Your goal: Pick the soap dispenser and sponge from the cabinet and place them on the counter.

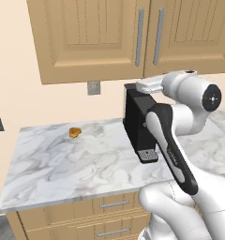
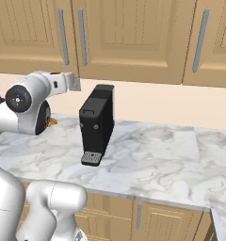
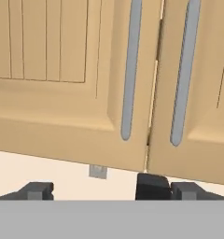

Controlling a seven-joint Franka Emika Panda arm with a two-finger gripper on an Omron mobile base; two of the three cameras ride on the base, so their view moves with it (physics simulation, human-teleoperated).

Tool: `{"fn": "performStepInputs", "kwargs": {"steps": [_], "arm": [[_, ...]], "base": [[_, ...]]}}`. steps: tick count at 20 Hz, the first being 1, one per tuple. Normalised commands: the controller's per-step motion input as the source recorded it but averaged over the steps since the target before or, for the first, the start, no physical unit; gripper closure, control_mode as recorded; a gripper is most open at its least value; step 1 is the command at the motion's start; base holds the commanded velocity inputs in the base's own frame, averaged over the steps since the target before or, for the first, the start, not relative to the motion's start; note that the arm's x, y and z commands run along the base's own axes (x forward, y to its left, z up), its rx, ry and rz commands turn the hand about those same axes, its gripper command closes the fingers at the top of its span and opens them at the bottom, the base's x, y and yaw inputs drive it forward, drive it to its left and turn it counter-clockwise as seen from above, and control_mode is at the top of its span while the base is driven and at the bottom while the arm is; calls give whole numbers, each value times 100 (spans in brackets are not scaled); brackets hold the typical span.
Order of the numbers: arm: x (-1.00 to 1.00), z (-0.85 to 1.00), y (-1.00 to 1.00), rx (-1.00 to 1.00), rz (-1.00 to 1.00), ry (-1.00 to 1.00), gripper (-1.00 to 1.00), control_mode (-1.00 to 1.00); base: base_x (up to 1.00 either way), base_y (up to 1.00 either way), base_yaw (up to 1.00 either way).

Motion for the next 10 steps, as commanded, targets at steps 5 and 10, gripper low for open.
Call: {"fn": "performStepInputs", "kwargs": {"steps": [5, 10], "arm": [[14, 23, 11, 0, -1, -24, -100, -100], [15, 23, 5, 0, 0, -22, -100, -100]], "base": [[0, 0, 0], [0, 0, 0]]}}
